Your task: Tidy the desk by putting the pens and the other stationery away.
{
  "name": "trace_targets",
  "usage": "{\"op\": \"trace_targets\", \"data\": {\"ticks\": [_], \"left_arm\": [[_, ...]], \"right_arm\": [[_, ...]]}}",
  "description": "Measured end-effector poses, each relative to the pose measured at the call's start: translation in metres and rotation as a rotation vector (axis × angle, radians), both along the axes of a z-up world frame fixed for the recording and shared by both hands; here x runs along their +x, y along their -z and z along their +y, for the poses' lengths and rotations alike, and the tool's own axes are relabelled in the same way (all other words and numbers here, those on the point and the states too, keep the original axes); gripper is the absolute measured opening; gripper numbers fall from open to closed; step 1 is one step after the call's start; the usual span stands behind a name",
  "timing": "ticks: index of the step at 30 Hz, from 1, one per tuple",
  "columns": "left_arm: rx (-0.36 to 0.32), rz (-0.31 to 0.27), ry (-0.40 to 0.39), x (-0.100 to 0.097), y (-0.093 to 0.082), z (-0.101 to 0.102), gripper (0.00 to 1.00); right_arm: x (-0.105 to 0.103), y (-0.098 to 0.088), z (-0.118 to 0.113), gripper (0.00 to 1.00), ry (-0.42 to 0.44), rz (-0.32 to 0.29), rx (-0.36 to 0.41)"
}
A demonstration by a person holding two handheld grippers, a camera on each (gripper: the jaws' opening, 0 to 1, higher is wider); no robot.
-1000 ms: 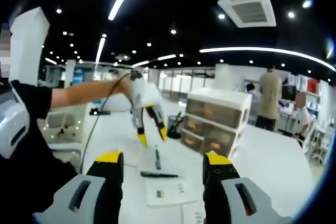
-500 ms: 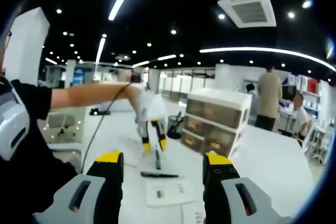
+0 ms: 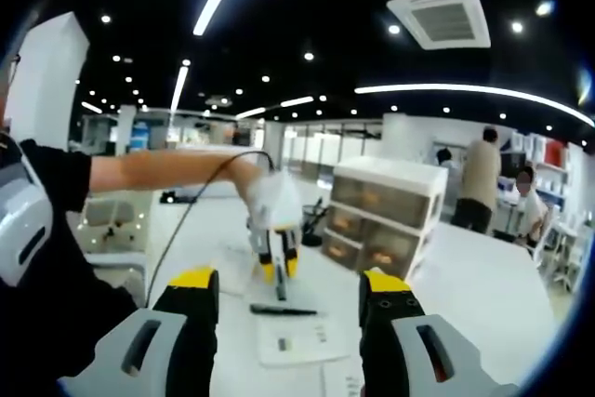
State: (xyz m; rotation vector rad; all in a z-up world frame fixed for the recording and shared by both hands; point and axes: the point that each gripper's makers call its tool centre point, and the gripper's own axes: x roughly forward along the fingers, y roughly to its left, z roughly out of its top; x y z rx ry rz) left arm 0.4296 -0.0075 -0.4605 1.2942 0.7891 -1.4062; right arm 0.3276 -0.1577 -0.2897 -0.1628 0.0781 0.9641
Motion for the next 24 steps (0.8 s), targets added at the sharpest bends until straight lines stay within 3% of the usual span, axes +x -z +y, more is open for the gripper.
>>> {"op": "trace_targets", "data": {"ticks": [10,19,24], "left_arm": [[0.017,0.037,0.024,-0.0063,0.0057,-0.0008,0.08],[-0.013,0.049,0.007,-0.0058,0.0055,0.0009,0.07],[-0.008,0.015,0.019,-0.0037,0.0003,0.0003,0.07]], "right_arm": [[-0.0006,0.0000,0.0001,0.58,-0.001,-0.001,0.001],[-0.0001,0.0014,0.0023,0.58,-0.005,0.003,-0.003],[0.0004,0.0019,0.0024,0.58,-0.005,0.005,-0.003]]}}
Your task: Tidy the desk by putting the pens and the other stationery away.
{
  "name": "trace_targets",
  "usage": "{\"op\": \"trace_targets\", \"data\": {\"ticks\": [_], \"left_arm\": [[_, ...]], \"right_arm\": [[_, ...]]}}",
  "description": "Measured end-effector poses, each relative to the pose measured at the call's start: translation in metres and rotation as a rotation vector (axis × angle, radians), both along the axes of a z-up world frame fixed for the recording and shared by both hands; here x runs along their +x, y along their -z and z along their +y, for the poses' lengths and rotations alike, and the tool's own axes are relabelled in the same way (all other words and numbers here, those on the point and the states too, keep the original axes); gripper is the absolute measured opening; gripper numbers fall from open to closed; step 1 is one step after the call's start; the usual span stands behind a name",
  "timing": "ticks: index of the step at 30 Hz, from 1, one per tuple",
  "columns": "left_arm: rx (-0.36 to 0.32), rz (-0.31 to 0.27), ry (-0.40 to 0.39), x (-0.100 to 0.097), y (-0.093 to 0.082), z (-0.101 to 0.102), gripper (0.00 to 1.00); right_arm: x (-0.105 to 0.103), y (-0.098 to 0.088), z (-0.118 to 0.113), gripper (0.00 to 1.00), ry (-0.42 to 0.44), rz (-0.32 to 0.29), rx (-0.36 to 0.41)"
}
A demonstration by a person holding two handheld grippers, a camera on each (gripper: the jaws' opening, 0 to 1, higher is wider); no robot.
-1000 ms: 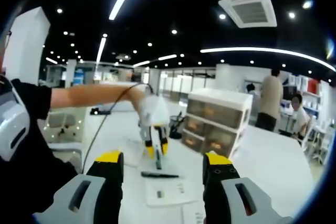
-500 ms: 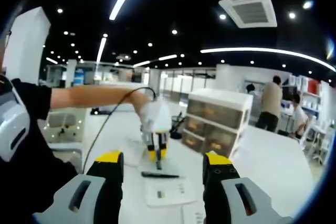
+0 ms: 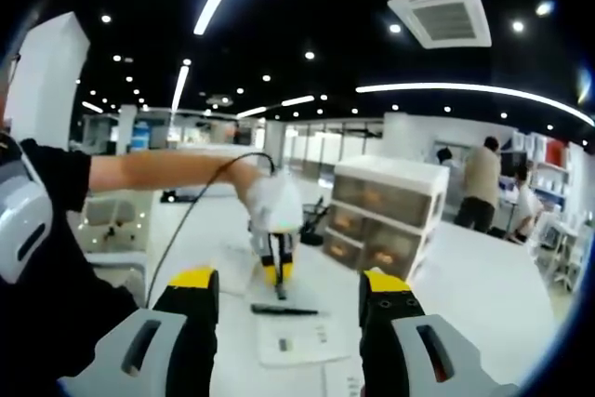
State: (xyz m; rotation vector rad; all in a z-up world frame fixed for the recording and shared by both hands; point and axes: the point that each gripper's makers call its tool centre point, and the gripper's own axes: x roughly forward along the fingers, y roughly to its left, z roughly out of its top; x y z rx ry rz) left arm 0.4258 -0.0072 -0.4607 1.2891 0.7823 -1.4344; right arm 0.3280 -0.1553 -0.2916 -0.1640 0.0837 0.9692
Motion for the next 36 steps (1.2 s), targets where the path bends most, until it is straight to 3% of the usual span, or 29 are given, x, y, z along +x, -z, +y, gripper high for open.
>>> {"op": "trace_targets", "data": {"ticks": [9,18,21,29,36], "left_arm": [[-0.058,-0.036,-0.022,0.004,-0.026,-0.007,0.07],[-0.261,-0.043,-0.047,-0.004,-0.060,-0.025,0.07],[-0.340,-0.043,-0.059,-0.005,-0.071,-0.030,0.07],[-0.687,-0.018,-0.118,-0.007,-0.109,-0.035,0.07],[-0.880,-0.011,-0.184,-0.002,-0.129,-0.025,0.07]], "right_arm": [[0.000,0.000,0.000,0.58,0.000,0.000,-0.001],[0.000,0.000,0.000,0.58,0.002,0.000,0.000],[0.000,0.000,0.000,0.58,0.002,0.001,-0.001],[0.000,0.001,0.001,0.58,0.000,0.002,-0.005],[0.000,0.002,0.003,0.58,-0.001,0.005,-0.009]]}}
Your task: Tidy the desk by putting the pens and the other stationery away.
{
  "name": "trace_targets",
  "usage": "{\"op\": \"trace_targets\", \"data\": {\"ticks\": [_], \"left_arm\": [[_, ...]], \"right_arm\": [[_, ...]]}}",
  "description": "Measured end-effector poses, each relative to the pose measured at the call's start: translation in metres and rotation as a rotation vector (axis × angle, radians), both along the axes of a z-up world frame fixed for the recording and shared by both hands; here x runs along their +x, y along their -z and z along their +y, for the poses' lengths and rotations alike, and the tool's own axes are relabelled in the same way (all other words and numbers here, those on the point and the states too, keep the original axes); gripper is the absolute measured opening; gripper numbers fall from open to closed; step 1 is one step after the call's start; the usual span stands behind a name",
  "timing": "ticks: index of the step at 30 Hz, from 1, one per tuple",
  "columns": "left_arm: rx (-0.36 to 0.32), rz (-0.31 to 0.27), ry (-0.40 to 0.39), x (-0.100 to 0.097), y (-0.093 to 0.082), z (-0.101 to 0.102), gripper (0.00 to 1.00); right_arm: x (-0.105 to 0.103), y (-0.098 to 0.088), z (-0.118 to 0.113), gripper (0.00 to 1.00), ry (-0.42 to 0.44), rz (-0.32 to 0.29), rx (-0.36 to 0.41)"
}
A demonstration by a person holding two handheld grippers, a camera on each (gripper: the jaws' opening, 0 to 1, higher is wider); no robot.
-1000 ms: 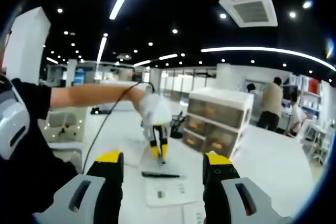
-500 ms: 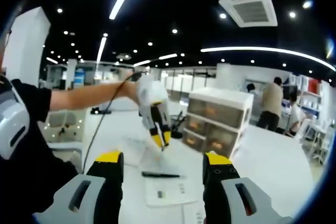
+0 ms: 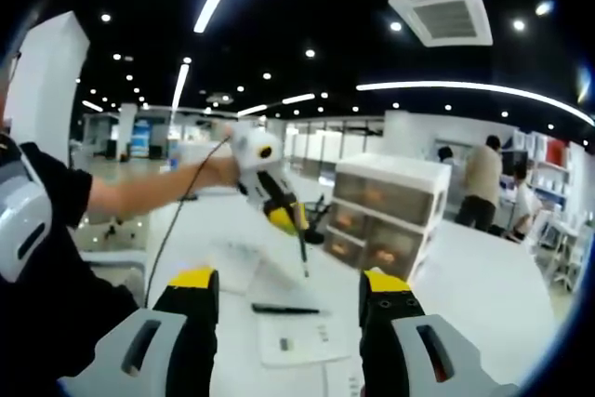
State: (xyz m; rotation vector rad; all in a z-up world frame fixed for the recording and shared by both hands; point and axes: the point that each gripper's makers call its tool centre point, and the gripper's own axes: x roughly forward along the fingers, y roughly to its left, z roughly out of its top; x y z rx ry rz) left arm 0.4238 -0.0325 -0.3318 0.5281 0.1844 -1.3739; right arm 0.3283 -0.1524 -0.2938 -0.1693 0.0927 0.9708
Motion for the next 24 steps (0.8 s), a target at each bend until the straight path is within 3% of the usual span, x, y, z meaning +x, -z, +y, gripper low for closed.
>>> {"op": "trace_targets", "data": {"ticks": [16,24], "left_arm": [[-0.326,0.005,-0.177,-0.004,-0.041,0.054,0.07],[-0.402,0.000,-0.241,-0.003,-0.048,0.086,0.06]], "right_arm": [[0.000,0.002,0.002,0.58,-0.002,0.005,-0.008],[0.000,0.003,0.004,0.58,-0.004,0.008,-0.014]]}}
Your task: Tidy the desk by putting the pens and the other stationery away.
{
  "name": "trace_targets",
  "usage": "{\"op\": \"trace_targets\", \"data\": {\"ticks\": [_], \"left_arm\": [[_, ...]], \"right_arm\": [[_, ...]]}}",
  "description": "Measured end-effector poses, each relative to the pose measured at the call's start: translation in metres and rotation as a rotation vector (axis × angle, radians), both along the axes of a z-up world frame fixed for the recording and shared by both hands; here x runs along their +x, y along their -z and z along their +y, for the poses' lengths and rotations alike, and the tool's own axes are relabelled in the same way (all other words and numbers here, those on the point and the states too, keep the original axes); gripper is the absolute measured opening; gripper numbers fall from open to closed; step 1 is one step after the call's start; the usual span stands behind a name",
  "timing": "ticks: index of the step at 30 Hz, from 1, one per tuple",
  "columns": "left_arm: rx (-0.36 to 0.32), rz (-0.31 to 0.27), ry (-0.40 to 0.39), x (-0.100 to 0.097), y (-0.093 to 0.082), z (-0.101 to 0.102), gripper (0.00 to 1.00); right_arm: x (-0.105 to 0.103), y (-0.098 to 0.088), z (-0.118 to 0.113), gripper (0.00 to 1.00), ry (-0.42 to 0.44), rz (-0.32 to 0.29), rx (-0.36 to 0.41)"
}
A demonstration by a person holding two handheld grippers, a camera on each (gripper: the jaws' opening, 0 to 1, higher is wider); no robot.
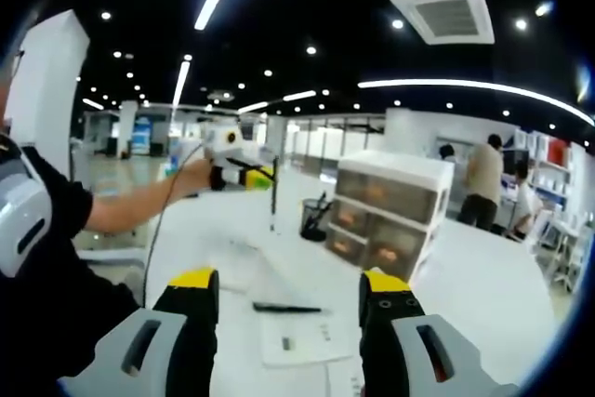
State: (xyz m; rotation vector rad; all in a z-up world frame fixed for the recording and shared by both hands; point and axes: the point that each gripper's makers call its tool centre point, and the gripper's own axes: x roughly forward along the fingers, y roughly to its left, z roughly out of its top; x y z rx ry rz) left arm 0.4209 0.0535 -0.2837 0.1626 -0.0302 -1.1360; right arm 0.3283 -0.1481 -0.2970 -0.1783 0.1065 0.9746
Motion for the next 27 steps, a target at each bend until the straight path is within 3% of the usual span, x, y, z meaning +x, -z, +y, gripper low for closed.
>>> {"op": "trace_targets", "data": {"ticks": [8,21,27], "left_arm": [[-0.058,-0.007,-0.051,-0.005,-0.007,0.031,0.06],[-0.100,0.002,-0.149,-0.032,0.005,0.072,0.06],[-0.129,-0.009,-0.164,-0.047,0.006,0.080,0.06]], "right_arm": [[0.000,0.001,0.001,0.58,0.000,0.002,-0.004],[0.000,0.001,-0.001,0.58,0.006,0.002,-0.003],[0.001,0.001,-0.001,0.58,0.008,0.004,-0.001]]}}
